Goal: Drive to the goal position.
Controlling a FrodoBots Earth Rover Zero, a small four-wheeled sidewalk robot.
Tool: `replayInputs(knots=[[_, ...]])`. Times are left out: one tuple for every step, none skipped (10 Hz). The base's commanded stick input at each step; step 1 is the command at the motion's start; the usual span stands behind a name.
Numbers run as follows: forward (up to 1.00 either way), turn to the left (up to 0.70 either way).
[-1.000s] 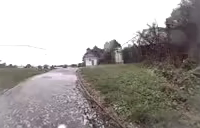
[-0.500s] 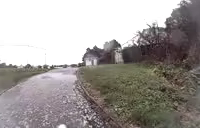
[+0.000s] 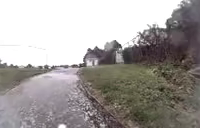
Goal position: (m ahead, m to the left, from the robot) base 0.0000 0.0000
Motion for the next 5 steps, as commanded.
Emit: replayInputs(knots=[[-0.85, -0.27], [-0.85, -0.27], [-0.85, -0.27], [-0.85, -0.27], [-0.85, -0.27]])
